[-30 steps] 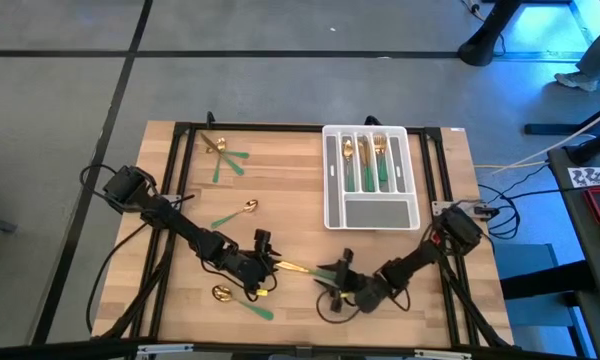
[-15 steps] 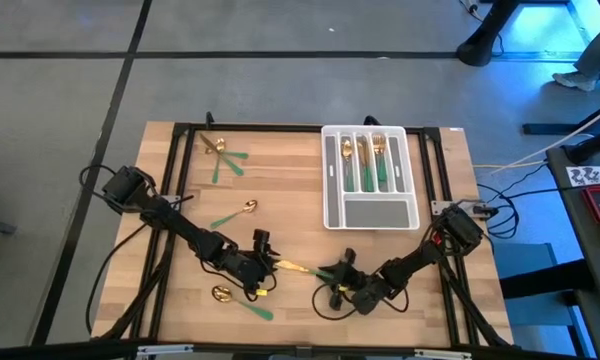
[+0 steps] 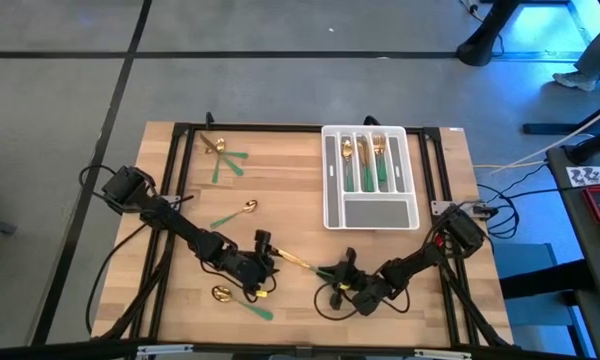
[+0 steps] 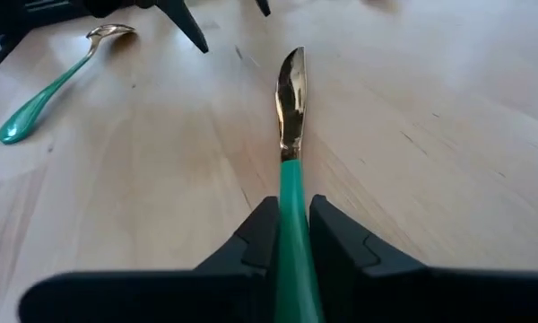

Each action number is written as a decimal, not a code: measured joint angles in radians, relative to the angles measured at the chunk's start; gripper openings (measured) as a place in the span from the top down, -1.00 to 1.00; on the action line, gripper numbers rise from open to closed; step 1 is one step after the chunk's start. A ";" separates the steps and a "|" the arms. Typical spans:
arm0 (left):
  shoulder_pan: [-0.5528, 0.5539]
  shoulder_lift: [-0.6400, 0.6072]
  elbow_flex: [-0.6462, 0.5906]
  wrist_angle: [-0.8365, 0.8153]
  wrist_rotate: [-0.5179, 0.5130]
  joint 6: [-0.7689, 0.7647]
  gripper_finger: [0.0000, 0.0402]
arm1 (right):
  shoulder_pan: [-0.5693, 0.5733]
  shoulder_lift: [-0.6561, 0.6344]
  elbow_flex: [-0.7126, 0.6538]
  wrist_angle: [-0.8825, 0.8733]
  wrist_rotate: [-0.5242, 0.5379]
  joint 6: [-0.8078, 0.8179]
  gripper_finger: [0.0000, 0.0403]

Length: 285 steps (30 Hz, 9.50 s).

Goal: Sort silverware
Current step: Put the green knife into the silverware tray

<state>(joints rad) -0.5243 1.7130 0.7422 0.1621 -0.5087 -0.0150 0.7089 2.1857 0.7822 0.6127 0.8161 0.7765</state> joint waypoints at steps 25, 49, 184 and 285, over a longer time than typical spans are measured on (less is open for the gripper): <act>0.018 0.069 0.000 0.083 0.032 0.038 0.03 | 0.004 0.011 -0.011 0.140 0.072 -0.095 0.96; 0.019 0.070 0.000 0.082 0.033 -0.005 0.03 | -0.129 -0.033 0.213 -0.139 -0.144 -0.245 0.14; 0.058 0.143 -0.003 0.101 0.135 -0.034 0.71 | -0.159 -0.049 0.302 -0.198 -0.137 -0.314 0.83; -0.097 -0.212 -0.001 -0.383 -0.237 -0.398 0.05 | -1.187 -0.436 0.302 -1.469 -0.497 0.060 0.62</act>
<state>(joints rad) -0.6216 1.5013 0.7410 -0.2211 -0.7460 -0.4133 -0.4777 1.7498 1.0843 -0.8565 0.3191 0.8369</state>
